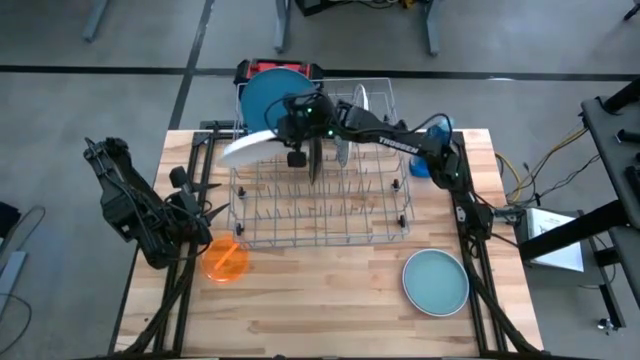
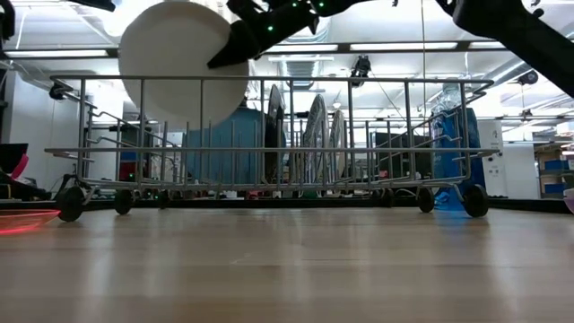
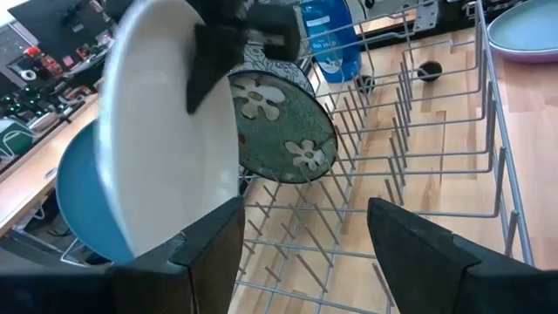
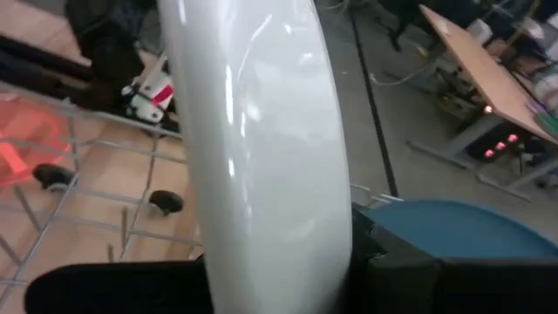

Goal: Sort dishes
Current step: Put the white plate in the dish rack

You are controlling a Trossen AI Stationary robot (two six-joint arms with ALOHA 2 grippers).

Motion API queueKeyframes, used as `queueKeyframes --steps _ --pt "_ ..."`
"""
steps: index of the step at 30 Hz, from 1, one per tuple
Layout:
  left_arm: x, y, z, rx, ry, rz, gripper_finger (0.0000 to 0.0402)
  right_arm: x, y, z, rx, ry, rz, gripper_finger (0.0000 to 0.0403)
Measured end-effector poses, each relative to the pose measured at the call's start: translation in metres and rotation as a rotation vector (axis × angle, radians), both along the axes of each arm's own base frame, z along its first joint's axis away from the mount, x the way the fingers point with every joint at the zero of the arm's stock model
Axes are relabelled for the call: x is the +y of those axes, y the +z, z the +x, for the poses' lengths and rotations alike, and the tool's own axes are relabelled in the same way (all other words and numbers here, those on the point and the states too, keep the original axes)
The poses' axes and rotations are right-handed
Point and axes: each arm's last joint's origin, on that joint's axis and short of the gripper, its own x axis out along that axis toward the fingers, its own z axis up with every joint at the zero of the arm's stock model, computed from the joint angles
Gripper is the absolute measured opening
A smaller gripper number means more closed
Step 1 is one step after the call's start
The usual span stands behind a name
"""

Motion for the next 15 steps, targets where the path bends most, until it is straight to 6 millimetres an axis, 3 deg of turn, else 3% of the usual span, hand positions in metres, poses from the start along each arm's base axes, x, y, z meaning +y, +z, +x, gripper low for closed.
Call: queueKeyframes --steps 15 --pt "0.001 0.000 -0.001 0.000 0.001 -0.004 0.0232 0.010 -0.016 0.008 0.052 0.085 -0.127 0.0050"
